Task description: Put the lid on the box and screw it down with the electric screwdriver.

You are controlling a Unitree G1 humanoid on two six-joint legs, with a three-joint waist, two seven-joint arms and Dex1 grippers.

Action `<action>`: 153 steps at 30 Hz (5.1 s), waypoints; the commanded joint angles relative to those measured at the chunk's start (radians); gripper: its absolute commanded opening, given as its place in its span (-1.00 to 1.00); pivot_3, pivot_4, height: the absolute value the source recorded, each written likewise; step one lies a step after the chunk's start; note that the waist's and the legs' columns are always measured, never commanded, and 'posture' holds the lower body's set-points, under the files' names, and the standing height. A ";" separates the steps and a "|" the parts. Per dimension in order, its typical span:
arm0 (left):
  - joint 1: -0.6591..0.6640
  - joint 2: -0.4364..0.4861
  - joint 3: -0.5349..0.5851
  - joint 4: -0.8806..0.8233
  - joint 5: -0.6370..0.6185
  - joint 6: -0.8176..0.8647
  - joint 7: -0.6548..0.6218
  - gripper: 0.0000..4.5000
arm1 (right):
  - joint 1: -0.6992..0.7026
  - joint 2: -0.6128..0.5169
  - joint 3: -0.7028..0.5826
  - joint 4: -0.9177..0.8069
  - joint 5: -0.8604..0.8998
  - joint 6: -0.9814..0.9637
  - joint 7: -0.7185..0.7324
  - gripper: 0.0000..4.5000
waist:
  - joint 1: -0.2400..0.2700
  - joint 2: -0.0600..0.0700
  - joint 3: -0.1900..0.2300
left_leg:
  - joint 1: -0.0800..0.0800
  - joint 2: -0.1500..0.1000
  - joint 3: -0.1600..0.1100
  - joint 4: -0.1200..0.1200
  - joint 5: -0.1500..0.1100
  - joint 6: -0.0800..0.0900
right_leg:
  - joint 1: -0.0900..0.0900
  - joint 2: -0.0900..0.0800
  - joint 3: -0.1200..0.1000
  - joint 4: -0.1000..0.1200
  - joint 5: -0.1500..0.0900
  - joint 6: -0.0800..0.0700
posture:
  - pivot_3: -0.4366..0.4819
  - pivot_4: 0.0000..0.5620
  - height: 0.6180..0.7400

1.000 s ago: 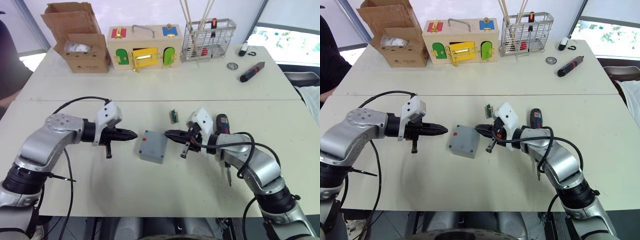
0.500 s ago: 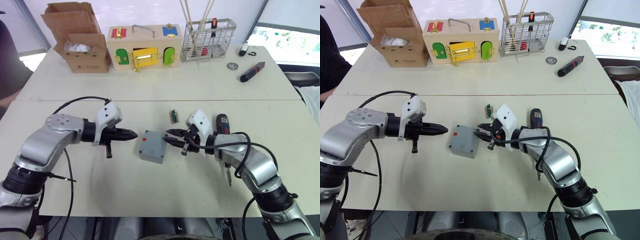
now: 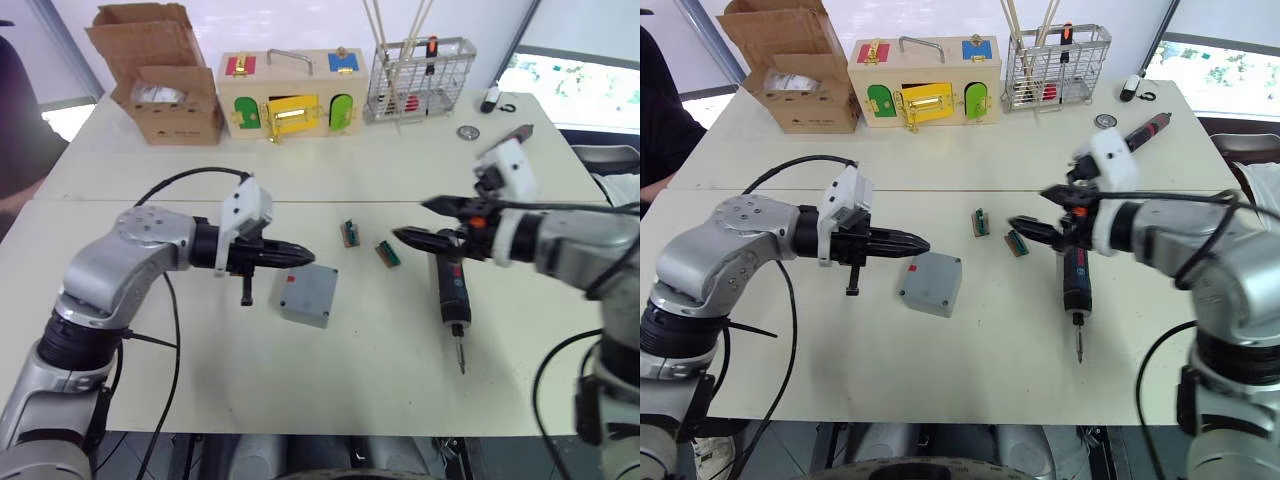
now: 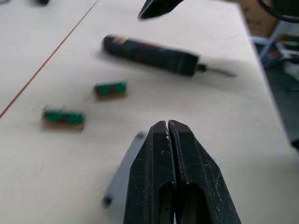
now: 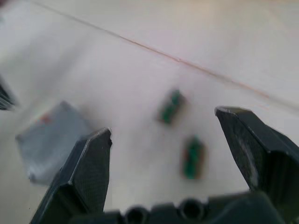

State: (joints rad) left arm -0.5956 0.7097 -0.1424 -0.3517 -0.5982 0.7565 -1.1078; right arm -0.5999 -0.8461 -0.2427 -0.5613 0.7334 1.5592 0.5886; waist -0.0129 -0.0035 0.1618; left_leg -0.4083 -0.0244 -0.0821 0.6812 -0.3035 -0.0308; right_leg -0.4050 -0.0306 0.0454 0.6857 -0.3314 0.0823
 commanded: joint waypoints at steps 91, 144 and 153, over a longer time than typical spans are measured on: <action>-0.041 0.049 0.028 0.219 0.082 -0.056 -0.030 -1.00 | 0.176 0.537 0.246 -0.160 -0.194 -1.053 -0.404 -0.15 | -0.006 0.002 -0.005 | -0.005 0.001 0.004 -0.001 0.001 -0.003 | -0.006 0.002 0.002 -0.002 0.002 0.002 | -0.05 -0.47 1.00; 0.126 0.030 -0.130 0.155 0.265 -0.199 -0.036 -1.00 | 0.429 0.658 0.515 0.057 -0.494 -1.339 -0.191 -0.15 | -0.004 0.002 -0.006 | 0.002 0.001 0.002 0.000 0.002 -0.004 | 0.000 0.002 0.002 0.000 0.002 0.002 | -0.05 -0.47 1.00; 0.127 0.027 -0.131 0.159 0.265 -0.199 -0.031 -1.00 | 0.475 0.632 0.516 0.059 -0.501 -1.321 -0.169 -0.15 | -0.005 0.002 -0.007 | 0.003 0.001 0.002 0.000 0.001 -0.004 | 0.001 0.002 0.002 0.000 0.002 0.002 | -0.05 -0.47 1.00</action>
State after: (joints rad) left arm -0.4839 0.7351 -0.2566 -0.2013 -0.3595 0.5420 -1.1479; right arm -0.1446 -0.2084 0.2548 -0.4887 0.2297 0.2321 0.4005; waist -0.0174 -0.0010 0.1545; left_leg -0.4053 -0.0237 -0.0799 0.6809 -0.3029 -0.0332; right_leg -0.4041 -0.0288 0.0476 0.6853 -0.3292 0.0840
